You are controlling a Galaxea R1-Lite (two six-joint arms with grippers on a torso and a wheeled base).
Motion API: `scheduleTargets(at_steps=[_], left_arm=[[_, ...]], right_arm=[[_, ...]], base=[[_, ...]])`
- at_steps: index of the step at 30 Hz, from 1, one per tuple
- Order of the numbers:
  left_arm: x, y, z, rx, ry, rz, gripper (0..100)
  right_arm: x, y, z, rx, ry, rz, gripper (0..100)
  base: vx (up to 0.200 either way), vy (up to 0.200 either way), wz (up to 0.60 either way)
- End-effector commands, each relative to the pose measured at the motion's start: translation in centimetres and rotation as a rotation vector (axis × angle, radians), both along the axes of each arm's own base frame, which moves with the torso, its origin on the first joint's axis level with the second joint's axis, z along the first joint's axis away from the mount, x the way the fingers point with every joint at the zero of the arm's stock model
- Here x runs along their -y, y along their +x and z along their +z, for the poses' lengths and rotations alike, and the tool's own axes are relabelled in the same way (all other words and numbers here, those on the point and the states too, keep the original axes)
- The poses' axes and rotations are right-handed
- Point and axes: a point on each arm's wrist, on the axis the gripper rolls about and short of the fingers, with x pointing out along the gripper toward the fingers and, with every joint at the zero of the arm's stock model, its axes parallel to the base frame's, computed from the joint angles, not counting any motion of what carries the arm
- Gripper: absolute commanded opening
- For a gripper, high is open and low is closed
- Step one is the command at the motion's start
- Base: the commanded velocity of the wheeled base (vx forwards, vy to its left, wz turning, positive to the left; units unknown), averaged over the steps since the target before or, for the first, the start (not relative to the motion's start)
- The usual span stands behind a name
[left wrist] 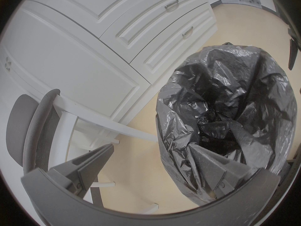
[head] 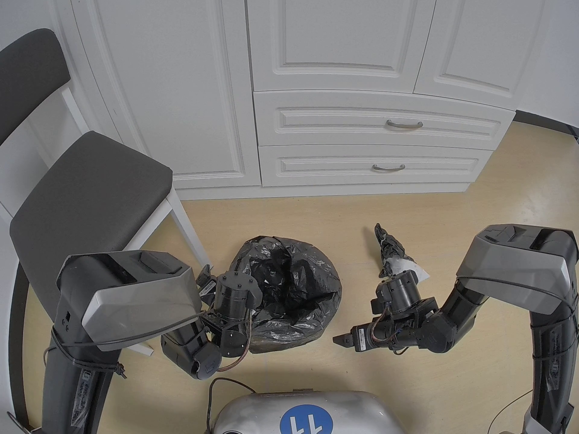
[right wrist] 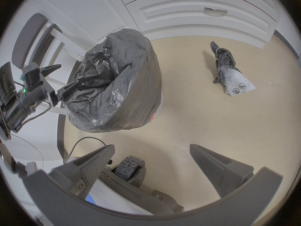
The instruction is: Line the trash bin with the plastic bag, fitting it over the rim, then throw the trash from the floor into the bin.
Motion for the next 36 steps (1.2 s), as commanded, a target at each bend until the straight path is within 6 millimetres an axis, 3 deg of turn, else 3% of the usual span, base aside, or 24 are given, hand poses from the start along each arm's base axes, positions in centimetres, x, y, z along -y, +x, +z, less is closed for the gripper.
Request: scheduleTargets(at_steps=[1, 6, 8, 9, 12, 13, 14, 18, 19, 23, 26, 31, 36], left_arm=[[-0.3, 0.5, 0.6, 0.022, -0.016, 0.011, 100], [-0.1, 0.1, 1.4, 0.034, -0.017, 0.000, 100], [-0.1, 0.1, 1.4, 0.034, -0.017, 0.000, 100], [0.1, -0.1, 2.1, 0.048, -0.033, -0.006, 100], [0.1, -0.1, 2.4, 0.060, -0.052, -0.004, 100], [0.1, -0.1, 2.4, 0.060, -0.052, -0.004, 100], [0.1, -0.2, 2.4, 0.074, -0.073, -0.004, 100], [-0.1, -0.6, 2.0, 0.076, -0.099, 0.002, 100], [-0.4, -1.2, 1.7, 0.075, -0.129, 0.009, 100], [-1.0, -2.0, 1.7, 0.092, -0.159, 0.016, 100], [-1.5, -2.1, 2.5, 0.117, -0.176, 0.025, 100], [-1.7, -2.2, 3.8, 0.139, -0.196, 0.029, 100], [-1.8, -2.4, 3.7, 0.134, -0.200, 0.031, 100]], right_arm=[[0.6, -0.3, 2.0, 0.033, 0.014, -0.007, 100], [2.2, -0.8, 4.8, 0.095, 0.000, 0.005, 100], [2.2, -0.8, 4.8, 0.095, 0.000, 0.005, 100], [3.1, -0.9, 6.9, 0.125, -0.009, 0.003, 100], [3.2, -0.4, 9.4, 0.168, 0.008, -0.006, 100], [3.2, -0.4, 9.4, 0.168, 0.008, -0.006, 100], [2.5, 0.5, 11.4, 0.211, 0.028, 0.000, 100], [0.4, 1.6, 13.5, 0.231, 0.040, 0.039, 100], [-2.1, 1.9, 13.9, 0.216, 0.030, 0.085, 100], [-4.2, 3.2, 13.1, 0.211, 0.018, 0.122, 100], [-5.1, 4.4, 11.3, 0.209, -0.019, 0.148, 100], [-6.0, 6.0, 8.3, 0.189, -0.057, 0.134, 100], [-6.0, 7.3, 6.0, 0.164, -0.072, 0.119, 100]], base=[[0.000, 0.000, 0.00], [0.000, 0.000, 0.00], [0.000, 0.000, 0.00], [0.000, 0.000, 0.00], [0.000, 0.000, 0.00], [0.000, 0.000, 0.00], [0.000, 0.000, 0.00], [0.000, 0.000, 0.00], [0.000, 0.000, 0.00], [0.000, 0.000, 0.00], [0.000, 0.000, 0.00], [0.000, 0.000, 0.00], [0.000, 0.000, 0.00]])
